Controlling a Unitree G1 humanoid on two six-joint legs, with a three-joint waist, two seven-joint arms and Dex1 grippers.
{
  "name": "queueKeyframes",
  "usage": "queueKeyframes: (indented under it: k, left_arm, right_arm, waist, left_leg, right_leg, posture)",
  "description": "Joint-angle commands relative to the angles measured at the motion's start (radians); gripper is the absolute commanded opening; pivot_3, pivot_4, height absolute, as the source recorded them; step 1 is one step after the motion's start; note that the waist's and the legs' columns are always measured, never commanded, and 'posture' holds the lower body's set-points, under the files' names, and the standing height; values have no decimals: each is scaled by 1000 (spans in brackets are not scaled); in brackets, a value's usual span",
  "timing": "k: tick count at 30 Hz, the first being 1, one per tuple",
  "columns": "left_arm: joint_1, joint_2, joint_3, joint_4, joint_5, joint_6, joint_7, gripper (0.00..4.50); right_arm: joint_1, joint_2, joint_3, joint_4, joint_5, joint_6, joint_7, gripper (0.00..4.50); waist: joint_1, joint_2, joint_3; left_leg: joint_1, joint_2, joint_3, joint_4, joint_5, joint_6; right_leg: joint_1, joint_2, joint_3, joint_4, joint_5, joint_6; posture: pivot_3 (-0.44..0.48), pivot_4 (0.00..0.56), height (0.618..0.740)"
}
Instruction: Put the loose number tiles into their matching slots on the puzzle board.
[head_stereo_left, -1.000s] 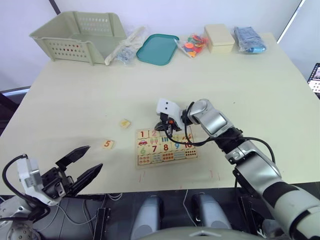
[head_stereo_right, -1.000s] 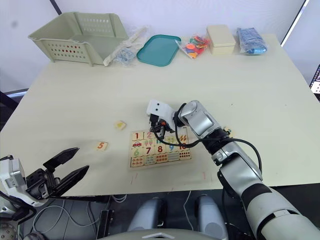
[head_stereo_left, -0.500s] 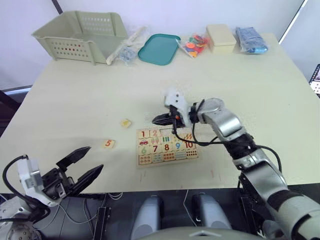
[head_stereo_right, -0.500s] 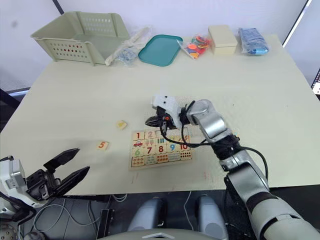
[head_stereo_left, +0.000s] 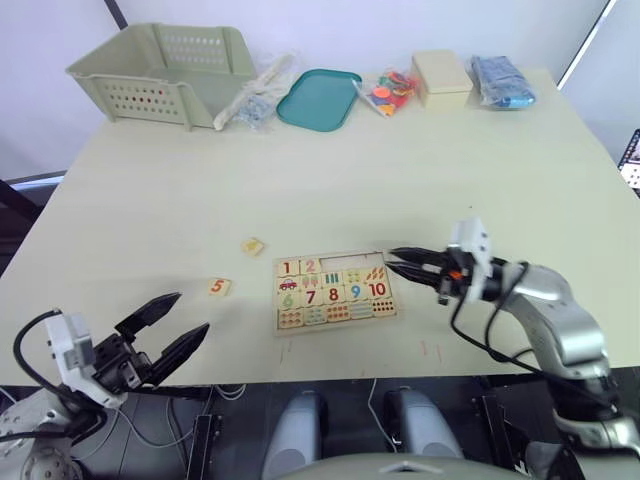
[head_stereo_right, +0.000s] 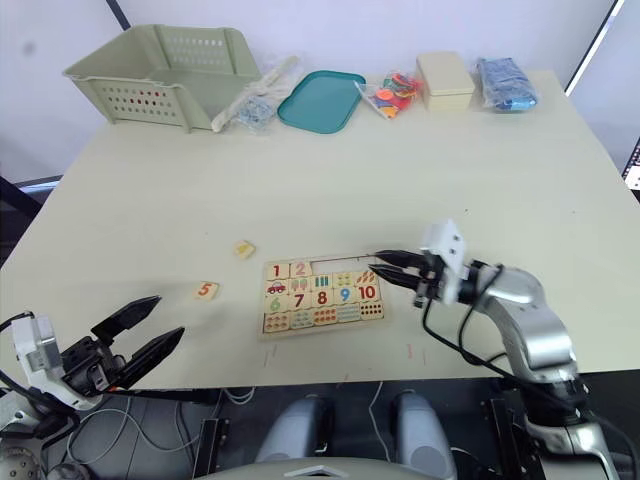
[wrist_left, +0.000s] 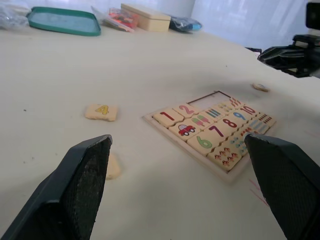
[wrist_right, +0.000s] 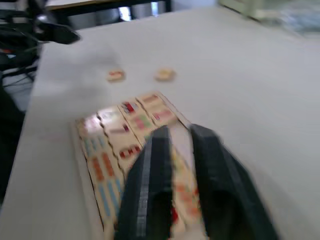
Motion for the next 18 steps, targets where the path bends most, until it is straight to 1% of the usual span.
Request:
queueKeyframes:
  k: [1,3,4,5,9,12,15,18]
  left_arm:
    - [7,8,13,19,4,-2,7,4500]
    - [10,6,12,34,15,-6,7,4500]
    - [10,4,11,40,17,-8,9,4500]
    - [11,3,10,43,21,-10,11,4500]
    - [18,-1,6,55,32,-13,16,4500]
    - [16,-1,2,64,43,-14,21,4500]
    - [13,-2,-1,70,52,-17,22,4500]
    - [15,-6,-2,69,57,-18,25,4500]
  right_arm:
    - [120,-52,-136,-111,83,-46,-4,2654]
    - [210,-79,-200,-147,105,-62,-9,3301]
    - [251,-92,-229,-161,118,-68,-14,4038]
    - [294,-105,-260,-171,127,-75,-13,4424]
    - [426,-137,-354,-183,153,-106,-7,4424]
    - [519,-148,-424,-161,156,-142,0,4424]
    - [561,-149,-459,-145,162,-162,-7,4424]
    - [581,-150,-467,-131,165,-177,-10,4424]
  waist:
    - [2,0,0]
    - [4,0,0]
    - [5,-1,0]
    - [6,-1,0]
    - [7,-1,-1]
    - [15,-2,-1]
    - [20,-3,-2]
    - [20,-3,-2]
  left_leg:
    - [0,0,0,0,0,0]
    - [0,0,0,0,0,0]
    - [0,0,0,0,0,0]
    - [0,0,0,0,0,0]
    - [2,0,0,0,0,0]
    - [2,0,0,0,0,0]
    - [2,0,1,1,0,0]
    - [3,1,2,1,0,0]
  right_leg:
    - [0,0,0,0,0,0]
    - [0,0,0,0,0,0]
    - [0,0,0,-1,0,0]
    - [1,0,0,-1,0,0]
    - [2,1,0,-1,0,0]
    - [3,1,0,-1,0,1]
    - [3,1,1,-1,0,1]
    - [3,1,2,-1,0,0]
  posture:
    - [0,150,740]
    - [0,150,740]
    - [0,150,740]
    - [0,150,740]
    - [0,150,740]
    - [0,150,740]
    - [0,150,740]
    - [0,150,740]
